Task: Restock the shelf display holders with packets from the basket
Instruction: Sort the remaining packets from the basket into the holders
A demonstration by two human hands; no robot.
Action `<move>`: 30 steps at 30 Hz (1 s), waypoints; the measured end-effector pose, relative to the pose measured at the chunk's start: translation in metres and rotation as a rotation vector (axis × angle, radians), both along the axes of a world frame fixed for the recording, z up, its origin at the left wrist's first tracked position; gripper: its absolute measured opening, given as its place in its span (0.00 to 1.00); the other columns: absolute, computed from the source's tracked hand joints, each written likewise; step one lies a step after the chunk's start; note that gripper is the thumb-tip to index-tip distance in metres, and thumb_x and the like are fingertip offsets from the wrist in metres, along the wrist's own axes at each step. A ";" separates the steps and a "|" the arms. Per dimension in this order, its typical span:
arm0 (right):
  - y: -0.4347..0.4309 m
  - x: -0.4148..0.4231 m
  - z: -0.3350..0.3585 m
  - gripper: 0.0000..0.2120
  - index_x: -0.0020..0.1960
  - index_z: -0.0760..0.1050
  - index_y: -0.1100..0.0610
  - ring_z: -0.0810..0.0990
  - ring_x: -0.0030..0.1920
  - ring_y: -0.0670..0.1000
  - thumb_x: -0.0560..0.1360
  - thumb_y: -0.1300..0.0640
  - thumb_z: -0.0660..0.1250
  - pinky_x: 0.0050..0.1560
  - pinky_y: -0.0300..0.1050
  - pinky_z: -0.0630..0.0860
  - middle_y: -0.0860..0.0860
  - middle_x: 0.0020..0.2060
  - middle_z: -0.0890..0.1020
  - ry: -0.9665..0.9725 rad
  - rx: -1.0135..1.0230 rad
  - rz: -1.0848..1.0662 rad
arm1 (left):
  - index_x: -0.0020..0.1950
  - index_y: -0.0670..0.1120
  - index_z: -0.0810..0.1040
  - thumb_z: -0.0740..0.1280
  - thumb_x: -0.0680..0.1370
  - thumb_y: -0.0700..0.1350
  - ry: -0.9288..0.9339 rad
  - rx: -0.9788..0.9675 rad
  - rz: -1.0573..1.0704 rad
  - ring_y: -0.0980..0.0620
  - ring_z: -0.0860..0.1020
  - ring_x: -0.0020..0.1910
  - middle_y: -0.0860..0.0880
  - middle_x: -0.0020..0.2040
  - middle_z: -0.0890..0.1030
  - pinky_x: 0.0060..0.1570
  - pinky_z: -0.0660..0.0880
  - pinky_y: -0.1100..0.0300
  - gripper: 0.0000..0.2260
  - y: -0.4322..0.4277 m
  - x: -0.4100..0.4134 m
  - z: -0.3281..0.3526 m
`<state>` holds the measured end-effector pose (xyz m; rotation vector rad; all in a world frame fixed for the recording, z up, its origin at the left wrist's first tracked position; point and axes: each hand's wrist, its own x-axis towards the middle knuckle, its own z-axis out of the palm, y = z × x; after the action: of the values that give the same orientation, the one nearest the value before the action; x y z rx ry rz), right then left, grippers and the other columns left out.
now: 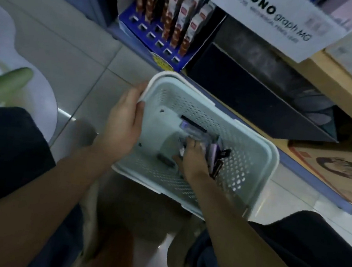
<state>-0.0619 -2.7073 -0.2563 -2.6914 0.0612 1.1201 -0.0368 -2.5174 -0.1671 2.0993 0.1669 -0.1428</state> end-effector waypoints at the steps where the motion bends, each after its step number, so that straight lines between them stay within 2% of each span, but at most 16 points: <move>1: 0.000 0.001 -0.003 0.35 0.75 0.51 0.63 0.58 0.72 0.59 0.77 0.52 0.65 0.70 0.49 0.58 0.60 0.73 0.59 0.036 -0.011 0.011 | 0.71 0.41 0.65 0.52 0.80 0.43 -0.011 -0.020 -0.014 0.60 0.69 0.54 0.44 0.62 0.74 0.51 0.62 0.77 0.19 -0.008 0.001 0.001; 4: -0.002 0.003 -0.007 0.36 0.71 0.57 0.64 0.65 0.67 0.61 0.73 0.51 0.71 0.65 0.52 0.66 0.62 0.69 0.64 0.102 -0.014 -0.003 | 0.71 0.42 0.64 0.53 0.82 0.40 -0.031 -0.054 -0.027 0.66 0.68 0.53 0.51 0.60 0.71 0.48 0.61 0.84 0.17 -0.018 -0.002 -0.001; 6: -0.004 0.003 -0.006 0.35 0.70 0.59 0.65 0.67 0.66 0.61 0.71 0.53 0.72 0.64 0.52 0.68 0.62 0.67 0.66 0.120 0.015 -0.005 | 0.71 0.43 0.64 0.53 0.82 0.39 -0.023 -0.062 -0.020 0.65 0.69 0.53 0.51 0.60 0.72 0.48 0.62 0.83 0.17 -0.018 -0.002 -0.003; 8: -0.006 0.004 -0.002 0.30 0.68 0.64 0.64 0.70 0.64 0.61 0.72 0.54 0.71 0.62 0.50 0.67 0.62 0.65 0.70 0.132 0.045 0.049 | 0.71 0.44 0.64 0.53 0.82 0.39 -0.031 -0.059 -0.015 0.63 0.70 0.53 0.50 0.60 0.73 0.48 0.63 0.82 0.17 -0.019 -0.003 -0.003; 10: -0.007 0.006 -0.001 0.24 0.65 0.71 0.62 0.73 0.62 0.59 0.73 0.53 0.70 0.61 0.48 0.69 0.60 0.63 0.74 0.143 0.063 0.143 | 0.72 0.44 0.63 0.53 0.82 0.40 -0.028 -0.060 -0.017 0.64 0.70 0.53 0.52 0.60 0.73 0.48 0.64 0.81 0.17 -0.019 -0.004 -0.003; 13: -0.006 0.007 -0.002 0.21 0.63 0.74 0.58 0.73 0.63 0.58 0.73 0.52 0.70 0.61 0.47 0.70 0.59 0.63 0.74 0.157 0.085 0.213 | 0.72 0.45 0.63 0.53 0.83 0.41 -0.019 -0.050 -0.009 0.65 0.69 0.54 0.54 0.61 0.71 0.49 0.64 0.81 0.17 -0.019 -0.005 -0.003; 15: -0.005 0.005 0.000 0.18 0.60 0.76 0.57 0.74 0.61 0.58 0.73 0.50 0.68 0.57 0.46 0.71 0.58 0.60 0.76 0.137 0.082 0.229 | 0.71 0.44 0.65 0.53 0.82 0.39 -0.052 -0.023 0.001 0.63 0.69 0.56 0.51 0.61 0.71 0.53 0.63 0.79 0.17 -0.017 -0.005 -0.002; 16: -0.005 0.004 0.002 0.16 0.58 0.76 0.57 0.75 0.59 0.58 0.74 0.50 0.67 0.54 0.46 0.71 0.58 0.58 0.77 0.108 0.095 0.215 | 0.70 0.43 0.66 0.53 0.82 0.38 -0.094 0.010 0.005 0.61 0.69 0.57 0.49 0.61 0.72 0.56 0.64 0.75 0.17 -0.017 -0.006 -0.001; 18: -0.004 0.003 0.010 0.11 0.53 0.76 0.58 0.78 0.53 0.58 0.75 0.52 0.67 0.48 0.45 0.71 0.58 0.52 0.80 0.022 0.168 0.128 | 0.67 0.41 0.69 0.54 0.79 0.36 -0.209 0.121 -0.013 0.52 0.70 0.57 0.44 0.59 0.72 0.59 0.67 0.60 0.17 -0.018 -0.011 0.002; 20: -0.003 0.002 0.019 0.05 0.46 0.73 0.56 0.78 0.48 0.57 0.75 0.55 0.67 0.42 0.43 0.68 0.57 0.44 0.79 -0.100 0.272 -0.005 | 0.62 0.42 0.71 0.55 0.74 0.35 -0.296 0.225 -0.094 0.47 0.70 0.54 0.41 0.56 0.74 0.53 0.67 0.52 0.17 -0.022 -0.015 0.005; 21: -0.002 0.001 0.023 0.05 0.45 0.71 0.57 0.78 0.46 0.57 0.75 0.57 0.67 0.40 0.44 0.68 0.56 0.42 0.79 -0.157 0.321 -0.085 | 0.60 0.44 0.71 0.55 0.73 0.35 -0.308 0.259 -0.155 0.46 0.69 0.53 0.41 0.55 0.74 0.51 0.65 0.53 0.17 -0.025 -0.017 0.006; 23: -0.002 0.000 0.031 0.05 0.49 0.71 0.59 0.77 0.46 0.55 0.76 0.58 0.65 0.43 0.46 0.71 0.55 0.44 0.79 -0.216 0.428 -0.291 | 0.57 0.45 0.70 0.56 0.72 0.36 -0.298 0.286 -0.290 0.46 0.69 0.52 0.41 0.52 0.75 0.50 0.64 0.53 0.15 -0.032 -0.023 0.007; 26: -0.008 -0.002 0.047 0.06 0.51 0.66 0.57 0.76 0.42 0.52 0.79 0.57 0.62 0.43 0.45 0.72 0.52 0.41 0.75 -0.297 0.559 -0.562 | 0.55 0.44 0.73 0.56 0.72 0.38 -0.263 0.324 -0.415 0.48 0.68 0.50 0.42 0.50 0.76 0.51 0.62 0.56 0.14 -0.040 -0.028 0.002; 28: -0.016 -0.006 0.057 0.06 0.49 0.63 0.55 0.77 0.41 0.53 0.79 0.56 0.60 0.44 0.54 0.75 0.55 0.40 0.76 -0.344 0.609 -0.646 | 0.55 0.43 0.74 0.56 0.73 0.40 -0.207 0.324 -0.434 0.49 0.68 0.51 0.44 0.50 0.76 0.51 0.61 0.58 0.14 -0.046 -0.027 -0.002; 30: -0.025 -0.011 0.067 0.05 0.48 0.62 0.51 0.77 0.38 0.46 0.80 0.58 0.58 0.45 0.54 0.77 0.51 0.40 0.75 -0.334 0.687 -0.711 | 0.57 0.43 0.75 0.56 0.73 0.41 -0.165 0.323 -0.443 0.49 0.69 0.52 0.44 0.51 0.76 0.52 0.61 0.58 0.14 -0.052 -0.023 -0.006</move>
<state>-0.0733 -2.7328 -0.1890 -1.9373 0.4444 0.3652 -0.0594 -2.5693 -0.1734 2.4310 -0.4030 -0.2163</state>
